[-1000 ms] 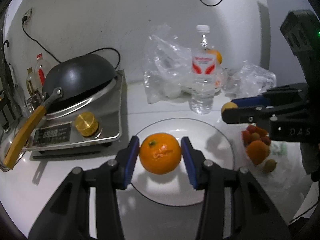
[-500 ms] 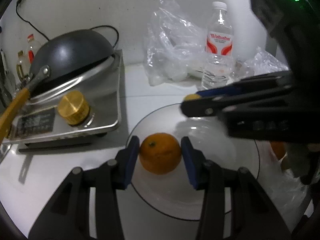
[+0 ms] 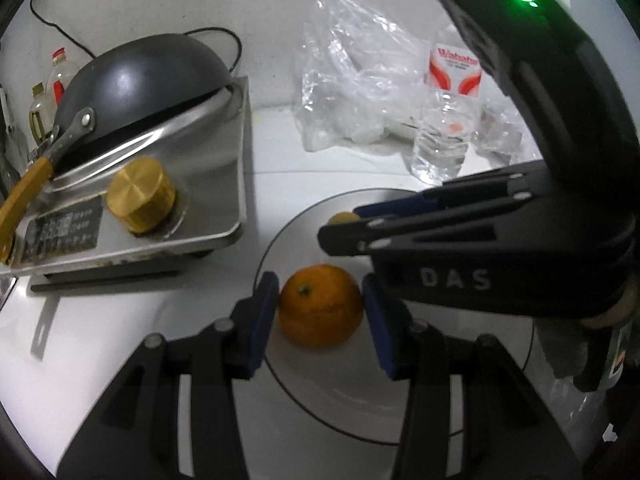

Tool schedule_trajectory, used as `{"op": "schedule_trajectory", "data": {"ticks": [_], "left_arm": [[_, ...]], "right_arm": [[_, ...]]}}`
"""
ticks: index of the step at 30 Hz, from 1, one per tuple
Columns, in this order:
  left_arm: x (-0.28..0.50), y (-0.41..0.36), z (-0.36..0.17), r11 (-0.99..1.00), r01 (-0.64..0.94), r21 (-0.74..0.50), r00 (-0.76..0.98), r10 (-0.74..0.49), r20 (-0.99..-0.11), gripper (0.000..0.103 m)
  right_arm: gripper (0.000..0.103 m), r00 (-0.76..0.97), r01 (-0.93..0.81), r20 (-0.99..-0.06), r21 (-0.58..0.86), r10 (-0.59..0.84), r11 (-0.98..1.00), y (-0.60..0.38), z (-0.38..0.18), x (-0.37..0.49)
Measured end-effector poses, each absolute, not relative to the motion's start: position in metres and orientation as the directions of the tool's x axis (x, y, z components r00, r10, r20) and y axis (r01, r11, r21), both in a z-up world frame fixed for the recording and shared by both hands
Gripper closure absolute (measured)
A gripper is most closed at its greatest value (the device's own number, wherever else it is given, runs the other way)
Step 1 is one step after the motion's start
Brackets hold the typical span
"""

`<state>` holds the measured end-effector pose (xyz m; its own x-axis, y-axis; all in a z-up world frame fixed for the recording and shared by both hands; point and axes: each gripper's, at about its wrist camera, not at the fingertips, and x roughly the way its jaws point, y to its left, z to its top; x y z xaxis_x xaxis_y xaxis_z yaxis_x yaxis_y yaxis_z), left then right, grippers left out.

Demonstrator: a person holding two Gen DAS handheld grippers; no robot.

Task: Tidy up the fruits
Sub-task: 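Open both grippers to release the orange and yellow fruit on the plate, then move both grippers back to the bag and grasp an orange with each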

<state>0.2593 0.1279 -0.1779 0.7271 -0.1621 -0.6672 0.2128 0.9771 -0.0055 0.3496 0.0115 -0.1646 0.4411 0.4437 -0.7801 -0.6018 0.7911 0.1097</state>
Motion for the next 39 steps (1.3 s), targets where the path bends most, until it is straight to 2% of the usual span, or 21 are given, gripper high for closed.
{"op": "schedule_trajectory", "data": {"ticks": [4,7,10,30,32,34,39], "left_arm": [[0.255,0.129,-0.178,0.978,0.21,-0.002,0.728,-0.158,-0.668,0.057],[0.252,0.131,-0.178,0.98,0.2,-0.017,0.727,-0.16,-0.668,0.055],[0.251,0.132,-0.176,0.982,0.188,-0.015,0.738,-0.151,-0.658,0.051],[0.195,0.133,-0.132,0.99,0.138,-0.034,0.823,-0.134,-0.553,0.047],[0.189,0.13,-0.128,0.99,0.136,-0.043,0.827,-0.138,-0.545,0.037],[0.182,0.127,-0.124,0.989,0.138,-0.048,0.835,-0.142,-0.532,0.033],[0.171,0.112,-0.116,0.987,0.152,-0.045,0.833,-0.152,-0.531,0.033]], "right_arm": [[0.074,0.435,-0.607,-0.784,0.108,0.443,0.787,0.014,-0.167,0.349],[0.067,0.441,-0.608,-0.784,0.098,0.438,0.788,0.014,-0.164,0.347],[0.067,0.456,-0.606,-0.776,0.089,0.436,0.791,0.012,-0.158,0.343],[0.067,0.603,-0.552,-0.699,-0.018,0.384,0.834,-0.034,-0.095,0.28],[0.067,0.61,-0.55,-0.693,-0.019,0.385,0.835,-0.039,-0.092,0.273],[0.067,0.617,-0.546,-0.686,-0.02,0.386,0.838,-0.046,-0.09,0.265],[0.067,0.626,-0.534,-0.677,-0.011,0.387,0.845,-0.066,-0.088,0.252]]}}
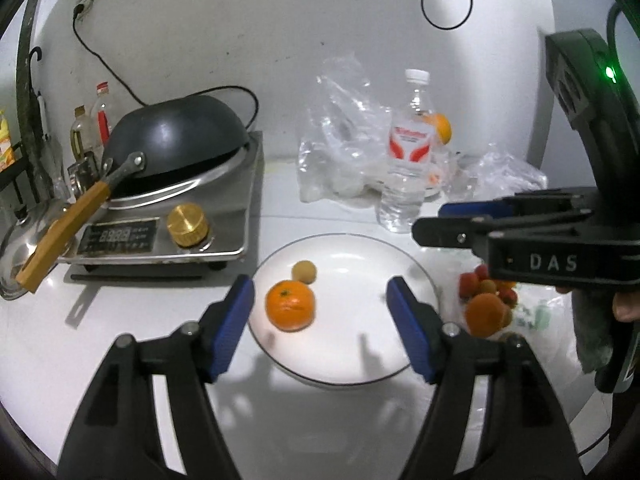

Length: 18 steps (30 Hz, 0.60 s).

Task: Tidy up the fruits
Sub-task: 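Move both grippers back to the bag and grasp an orange with each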

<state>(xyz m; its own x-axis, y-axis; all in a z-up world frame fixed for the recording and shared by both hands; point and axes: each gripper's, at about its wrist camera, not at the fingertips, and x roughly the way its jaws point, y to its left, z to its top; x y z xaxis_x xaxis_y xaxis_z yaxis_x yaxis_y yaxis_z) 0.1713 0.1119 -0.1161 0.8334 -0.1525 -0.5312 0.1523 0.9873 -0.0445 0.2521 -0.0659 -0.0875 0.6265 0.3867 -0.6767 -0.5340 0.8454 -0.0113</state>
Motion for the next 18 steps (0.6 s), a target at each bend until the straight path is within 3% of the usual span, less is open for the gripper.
{"op": "schedule_trajectory", "data": {"ticks": [18], "left_arm": [[0.172,0.038,-0.107,0.984,0.176,-0.011,0.827,-0.153,-0.541,0.033]], "right_arm": [[0.067,0.66,-0.498,-0.653,-0.011,0.371,0.867,-0.156,-0.085,0.244]]}}
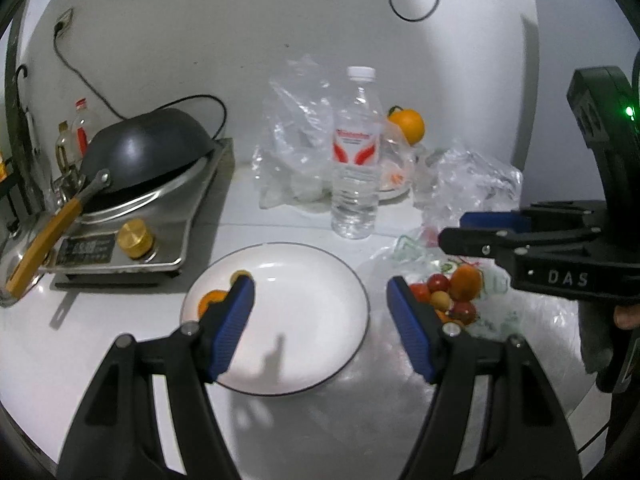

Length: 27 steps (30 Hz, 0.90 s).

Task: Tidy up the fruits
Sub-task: 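Move both grippers back to the bag and grasp an orange with each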

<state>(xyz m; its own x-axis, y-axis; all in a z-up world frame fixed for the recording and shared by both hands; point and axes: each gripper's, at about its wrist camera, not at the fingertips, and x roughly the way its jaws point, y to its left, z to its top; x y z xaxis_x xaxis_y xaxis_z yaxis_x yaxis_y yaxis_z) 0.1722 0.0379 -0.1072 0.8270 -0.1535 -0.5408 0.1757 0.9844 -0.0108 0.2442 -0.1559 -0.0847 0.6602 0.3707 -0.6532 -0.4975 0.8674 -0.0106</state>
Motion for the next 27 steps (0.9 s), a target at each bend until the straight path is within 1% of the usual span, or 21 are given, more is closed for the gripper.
{"op": "schedule_trajectory", "data": {"ticks": [9,16,27], "left_arm": [[0.177,-0.003,-0.118,0.975,0.22,0.016,0.799,-0.171,-0.576,0.033],[0.183,-0.03,-0.127,0.966,0.256,0.036,0.773,-0.182,-0.608,0.033],[0.19,-0.052,-0.147,0.954,0.297,0.032,0.738,-0.208,-0.642,0.033]], "right_arm": [[0.067,0.652,-0.476,-0.67,0.005,0.356,0.88,-0.198,-0.101,0.25],[0.067,0.642,-0.443,-0.681,0.045,0.352,0.895,-0.227,-0.116,0.256],[0.066,0.572,-0.46,-0.726,0.103,0.383,0.882,-0.234,-0.14,0.27]]}}
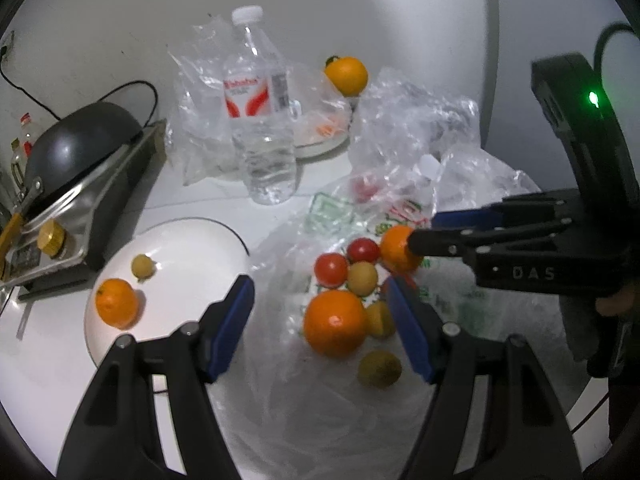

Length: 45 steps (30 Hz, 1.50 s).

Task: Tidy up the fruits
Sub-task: 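Move both grippers back to the bag and grasp an orange with each, then carry the orange in the left gripper to the plate while the right gripper carries its orange there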

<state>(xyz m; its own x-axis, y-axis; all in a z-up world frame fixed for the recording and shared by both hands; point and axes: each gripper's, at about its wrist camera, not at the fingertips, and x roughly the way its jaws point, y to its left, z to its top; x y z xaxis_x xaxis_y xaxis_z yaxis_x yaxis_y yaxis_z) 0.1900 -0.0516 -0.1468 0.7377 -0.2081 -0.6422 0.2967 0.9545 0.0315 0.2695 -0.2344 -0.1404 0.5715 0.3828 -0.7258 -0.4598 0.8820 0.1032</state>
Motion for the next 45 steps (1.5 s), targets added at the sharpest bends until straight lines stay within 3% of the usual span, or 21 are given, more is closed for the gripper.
{"op": "schedule_trajectory", "data": {"ticks": [3,5,7,14,25,45], "left_arm": [[0.191,-0.057,-0.153,0.952,0.303,0.039,0.729,-0.205,-0.653,0.034],[0.193,-0.06,-0.158,0.951,0.303,0.061,0.722,-0.187,-0.666,0.047],[0.196,-0.061,-0.163,0.95,0.305,0.068,0.712,-0.18,-0.679,0.052],[0.2,-0.066,-0.17,0.94,0.334,0.065,0.675,-0.19,-0.713,0.062],[0.197,-0.066,-0.169,0.948,0.315,0.044,0.675,-0.191,-0.713,0.064],[0.187,-0.065,-0.126,0.938,0.337,0.078,0.745,-0.215,-0.631,0.064]], "right_arm": [[0.061,0.563,-0.468,-0.73,0.106,0.389,0.877,-0.233,-0.144,0.273],[0.061,0.557,-0.472,-0.729,0.115,0.397,0.874,-0.233,-0.146,0.275],[0.061,0.549,-0.478,-0.729,0.127,0.409,0.869,-0.234,-0.149,0.277],[0.061,0.54,-0.481,-0.732,0.136,0.415,0.866,-0.233,-0.155,0.281],[0.065,0.553,-0.494,-0.716,0.128,0.425,0.86,-0.235,-0.151,0.277],[0.065,0.619,-0.479,-0.646,0.139,0.446,0.867,-0.246,-0.117,0.262]]}}
